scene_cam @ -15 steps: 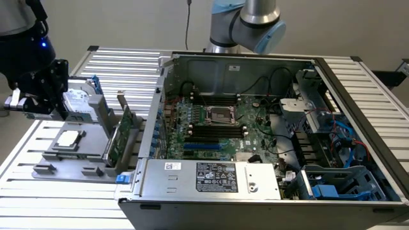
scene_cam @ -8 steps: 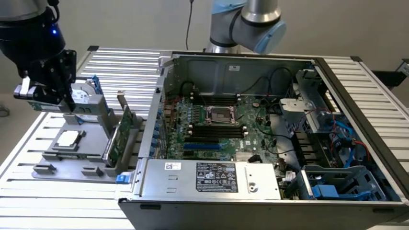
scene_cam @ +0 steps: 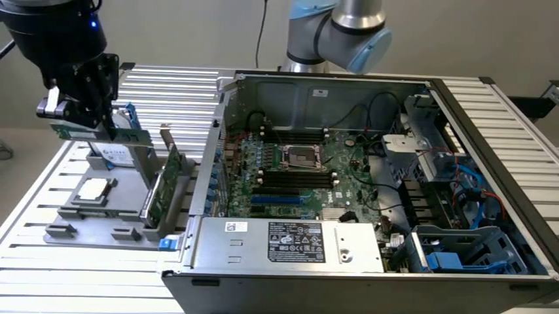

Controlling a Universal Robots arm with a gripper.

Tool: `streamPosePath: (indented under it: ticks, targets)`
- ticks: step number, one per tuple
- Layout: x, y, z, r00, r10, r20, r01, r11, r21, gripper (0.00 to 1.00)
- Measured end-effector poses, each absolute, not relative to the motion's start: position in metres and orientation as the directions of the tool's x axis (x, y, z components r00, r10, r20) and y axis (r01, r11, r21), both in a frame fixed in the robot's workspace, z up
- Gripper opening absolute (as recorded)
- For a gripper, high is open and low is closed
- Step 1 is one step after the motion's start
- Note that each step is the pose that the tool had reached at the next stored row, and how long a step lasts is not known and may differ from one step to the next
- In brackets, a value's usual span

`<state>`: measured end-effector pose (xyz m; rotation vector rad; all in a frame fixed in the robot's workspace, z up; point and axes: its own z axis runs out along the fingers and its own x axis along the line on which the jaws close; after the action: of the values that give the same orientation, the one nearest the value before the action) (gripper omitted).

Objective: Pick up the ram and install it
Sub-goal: 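Pick up the ram and move it above insertion slot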

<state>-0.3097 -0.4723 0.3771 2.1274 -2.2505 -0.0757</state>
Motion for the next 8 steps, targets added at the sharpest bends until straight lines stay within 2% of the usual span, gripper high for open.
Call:
streamPosePath:
  ticks: [8]
  targets:
    - [-0.287, -0.466, 0.398, -0.056, -0.998, -0.002, -0.996, 0.056, 0.065, 0.14]
